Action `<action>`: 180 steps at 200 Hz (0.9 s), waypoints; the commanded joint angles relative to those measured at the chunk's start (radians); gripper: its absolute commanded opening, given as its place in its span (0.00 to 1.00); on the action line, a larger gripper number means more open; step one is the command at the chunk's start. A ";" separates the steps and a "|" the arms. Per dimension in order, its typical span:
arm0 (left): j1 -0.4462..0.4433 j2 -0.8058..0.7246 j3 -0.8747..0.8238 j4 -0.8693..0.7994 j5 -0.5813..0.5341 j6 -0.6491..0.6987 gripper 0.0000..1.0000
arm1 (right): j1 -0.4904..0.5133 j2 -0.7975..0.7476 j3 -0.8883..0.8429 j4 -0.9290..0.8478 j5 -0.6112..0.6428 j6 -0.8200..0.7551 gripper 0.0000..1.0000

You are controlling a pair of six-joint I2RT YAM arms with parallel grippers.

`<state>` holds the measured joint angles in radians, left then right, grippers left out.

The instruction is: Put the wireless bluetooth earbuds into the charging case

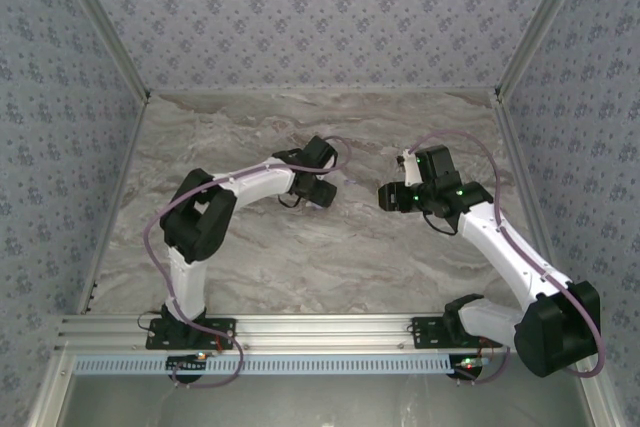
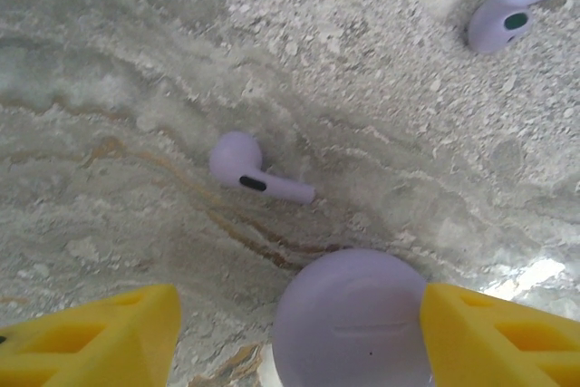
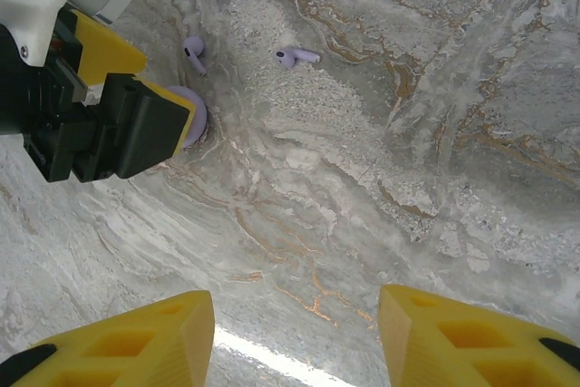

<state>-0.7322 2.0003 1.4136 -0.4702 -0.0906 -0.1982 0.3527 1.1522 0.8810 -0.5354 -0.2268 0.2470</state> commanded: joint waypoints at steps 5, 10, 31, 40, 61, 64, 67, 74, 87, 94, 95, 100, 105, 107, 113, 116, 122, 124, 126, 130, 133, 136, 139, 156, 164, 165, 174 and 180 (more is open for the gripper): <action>-0.015 0.037 0.034 -0.039 0.018 0.030 0.70 | -0.007 0.003 -0.011 -0.012 0.019 0.016 0.53; -0.016 0.041 0.036 -0.040 0.021 0.030 0.70 | -0.007 0.003 -0.011 -0.012 0.019 0.017 0.53; -0.019 0.047 0.039 -0.041 0.026 0.026 0.69 | -0.007 0.003 -0.012 -0.012 0.019 0.016 0.53; -0.019 0.050 0.041 -0.046 0.026 0.023 0.69 | -0.007 0.004 -0.011 -0.014 0.020 0.015 0.53; -0.018 0.049 0.039 -0.056 0.027 0.012 0.65 | -0.006 0.004 -0.012 -0.014 0.021 0.015 0.53; -0.018 0.048 0.038 -0.057 0.028 0.009 0.65 | -0.007 0.005 -0.012 -0.014 0.021 0.014 0.53; -0.018 0.046 0.036 -0.058 0.030 0.007 0.64 | -0.007 0.006 -0.011 -0.013 0.021 0.015 0.53; -0.018 0.045 0.034 -0.061 0.031 0.000 0.63 | -0.006 0.006 -0.013 -0.013 0.021 0.015 0.53; -0.020 0.041 0.028 -0.067 0.031 -0.014 0.61 | -0.007 0.009 -0.012 -0.012 0.021 0.015 0.53; -0.020 0.037 0.022 -0.067 0.032 -0.023 0.60 | -0.007 0.011 -0.012 -0.011 0.021 0.015 0.53; -0.021 0.037 0.020 -0.067 0.032 -0.024 0.60 | -0.007 0.011 -0.012 -0.011 0.021 0.015 0.53; -0.020 0.034 0.015 -0.065 0.032 -0.029 0.60 | -0.007 0.012 -0.012 -0.010 0.021 0.015 0.53; -0.020 0.031 0.010 -0.062 0.032 -0.034 0.59 | -0.007 0.013 -0.011 -0.010 0.021 0.015 0.53; -0.020 0.031 0.007 -0.061 0.032 -0.037 0.59 | -0.007 0.014 -0.011 -0.009 0.021 0.015 0.53; -0.021 0.028 -0.001 -0.055 0.032 -0.041 0.59 | -0.007 0.015 -0.012 -0.009 0.020 0.015 0.53; -0.024 0.027 -0.003 -0.055 0.033 -0.043 0.59 | -0.008 0.015 -0.012 -0.008 0.020 0.015 0.53; -0.025 0.024 -0.009 -0.054 0.032 -0.047 0.58 | -0.007 0.016 -0.012 -0.006 0.019 0.015 0.54; -0.026 0.023 -0.011 -0.054 0.032 -0.048 0.58 | -0.006 0.017 -0.013 -0.008 0.018 0.015 0.54; -0.026 0.023 -0.012 -0.054 0.029 -0.050 0.58 | -0.007 0.018 -0.012 -0.008 0.018 0.015 0.54; -0.028 0.022 -0.015 -0.056 0.029 -0.054 0.57 | -0.007 0.019 -0.011 -0.007 0.018 0.015 0.54; -0.030 0.022 -0.017 -0.057 0.029 -0.055 0.57 | -0.007 0.020 -0.011 -0.007 0.018 0.015 0.54; -0.030 0.020 -0.018 -0.060 0.028 -0.060 0.57 | -0.007 0.021 -0.011 -0.006 0.017 0.015 0.54; -0.031 0.019 -0.019 -0.060 0.026 -0.063 0.56 | -0.006 0.022 -0.011 -0.006 0.017 0.015 0.54; -0.042 0.009 -0.029 -0.072 0.014 -0.087 0.54 | -0.006 0.028 -0.011 -0.005 0.017 0.015 0.54; -0.047 0.002 -0.034 -0.076 0.010 -0.101 0.54 | -0.007 0.032 -0.011 -0.005 0.015 0.015 0.54; -0.047 0.001 -0.036 -0.077 0.010 -0.102 0.54 | -0.007 0.032 -0.011 -0.005 0.015 0.015 0.54; -0.054 -0.009 -0.045 -0.077 0.005 -0.116 0.53 | -0.007 0.036 -0.012 -0.005 0.014 0.015 0.54; -0.059 -0.016 -0.051 -0.076 0.004 -0.125 0.53 | -0.007 0.038 -0.012 -0.003 0.013 0.015 0.54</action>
<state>-0.7647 2.0281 1.3964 -0.4973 -0.0837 -0.2684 0.3527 1.1793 0.8795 -0.5346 -0.2230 0.2470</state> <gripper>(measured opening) 0.537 0.536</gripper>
